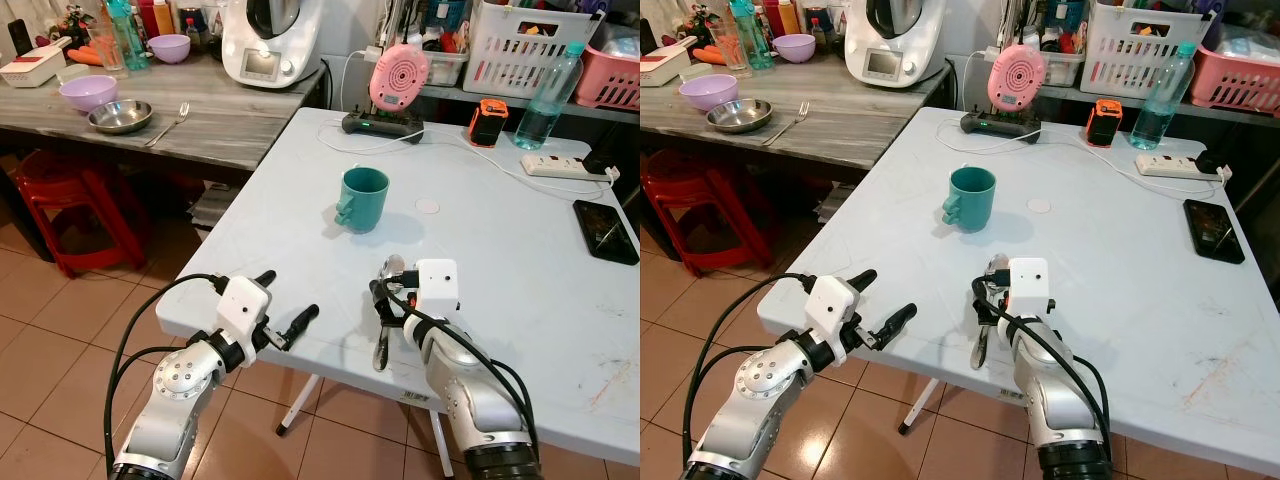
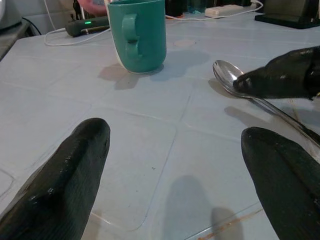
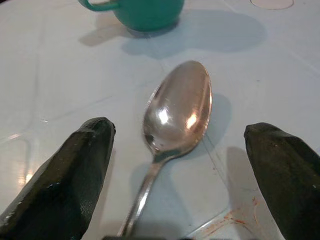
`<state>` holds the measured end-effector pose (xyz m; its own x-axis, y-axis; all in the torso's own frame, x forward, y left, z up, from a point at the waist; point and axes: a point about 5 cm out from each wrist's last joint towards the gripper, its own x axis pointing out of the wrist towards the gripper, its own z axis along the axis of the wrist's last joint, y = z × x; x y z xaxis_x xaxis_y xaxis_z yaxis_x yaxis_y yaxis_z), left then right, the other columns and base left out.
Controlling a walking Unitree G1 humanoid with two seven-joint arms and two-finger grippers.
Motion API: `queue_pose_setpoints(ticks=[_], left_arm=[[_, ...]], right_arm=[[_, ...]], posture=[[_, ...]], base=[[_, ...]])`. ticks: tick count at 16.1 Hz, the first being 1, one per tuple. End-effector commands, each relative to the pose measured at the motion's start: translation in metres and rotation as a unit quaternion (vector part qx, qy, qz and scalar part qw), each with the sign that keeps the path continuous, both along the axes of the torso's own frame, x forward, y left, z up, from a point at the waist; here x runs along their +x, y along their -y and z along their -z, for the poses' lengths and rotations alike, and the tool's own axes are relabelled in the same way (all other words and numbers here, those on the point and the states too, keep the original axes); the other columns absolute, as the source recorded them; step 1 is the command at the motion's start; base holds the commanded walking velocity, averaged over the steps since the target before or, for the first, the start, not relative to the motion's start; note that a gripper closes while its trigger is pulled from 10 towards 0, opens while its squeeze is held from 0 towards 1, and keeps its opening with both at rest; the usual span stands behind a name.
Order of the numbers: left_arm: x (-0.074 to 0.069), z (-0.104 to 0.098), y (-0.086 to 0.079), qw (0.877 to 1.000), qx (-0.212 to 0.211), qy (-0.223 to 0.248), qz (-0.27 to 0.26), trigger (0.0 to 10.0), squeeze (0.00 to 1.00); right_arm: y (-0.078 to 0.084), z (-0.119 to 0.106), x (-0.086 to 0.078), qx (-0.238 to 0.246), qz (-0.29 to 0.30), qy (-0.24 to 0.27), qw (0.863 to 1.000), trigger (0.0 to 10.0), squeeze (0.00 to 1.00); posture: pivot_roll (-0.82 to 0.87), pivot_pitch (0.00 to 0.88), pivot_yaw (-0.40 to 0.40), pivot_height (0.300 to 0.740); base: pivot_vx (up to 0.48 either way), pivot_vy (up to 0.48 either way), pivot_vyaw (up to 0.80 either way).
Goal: Setting the table
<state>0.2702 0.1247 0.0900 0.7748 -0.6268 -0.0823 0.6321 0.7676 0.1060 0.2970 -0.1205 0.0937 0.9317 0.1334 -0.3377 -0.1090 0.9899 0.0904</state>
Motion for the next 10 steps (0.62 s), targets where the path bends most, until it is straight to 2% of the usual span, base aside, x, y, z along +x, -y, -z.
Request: queue_pose_setpoints(ticks=[1,5,6,7,8,9,10], left_arm=[[0.002,-0.007,0.001,1.000,0.001,0.013,0.011,10.0,0.00],[0.004,-0.008,0.001,1.000,0.000,0.013,0.013,10.0,0.00],[0.004,-0.008,0.002,1.000,0.001,0.013,0.016,10.0,0.00],[0.005,-0.008,0.003,1.000,0.001,0.013,0.016,10.0,0.00],[0.005,-0.008,0.003,1.000,0.001,0.013,0.017,10.0,0.00],[0.005,-0.008,0.003,1.000,0.000,0.013,0.021,10.0,0.00],[0.004,-0.009,0.004,0.999,-0.006,0.014,0.030,10.0,0.00]], right_arm=[[-0.003,-0.010,0.000,0.017,-0.010,-0.003,1.000,10.0,0.00],[-0.004,-0.002,-0.003,0.026,-0.031,-0.034,0.999,10.0,0.00],[-0.007,0.001,-0.003,0.025,-0.044,-0.045,0.998,6.9,0.00],[-0.008,0.001,-0.003,0.024,-0.046,-0.049,0.997,6.9,0.00],[-0.009,0.003,-0.004,0.026,-0.049,-0.062,0.997,2.1,0.00],[-0.009,0.006,-0.005,0.025,-0.052,-0.073,0.996,0.5,0.00],[-0.007,0.010,-0.004,0.020,-0.051,-0.077,0.996,0.0,0.00]], posture=[[-0.03,0.000,-0.015,0.740],[-0.04,0.000,-0.011,0.740],[-0.03,0.000,-0.012,0.740],[-0.03,0.000,-0.012,0.740],[-0.03,0.000,-0.012,0.740],[-0.03,0.000,-0.012,0.740],[-0.03,0.000,-0.016,0.740]], base=[[0.000,0.000,0.00],[0.000,0.000,0.00],[0.000,0.000,0.00],[0.000,0.000,0.00],[0.000,0.000,0.00],[0.000,0.000,0.00],[0.000,0.000,0.00]])
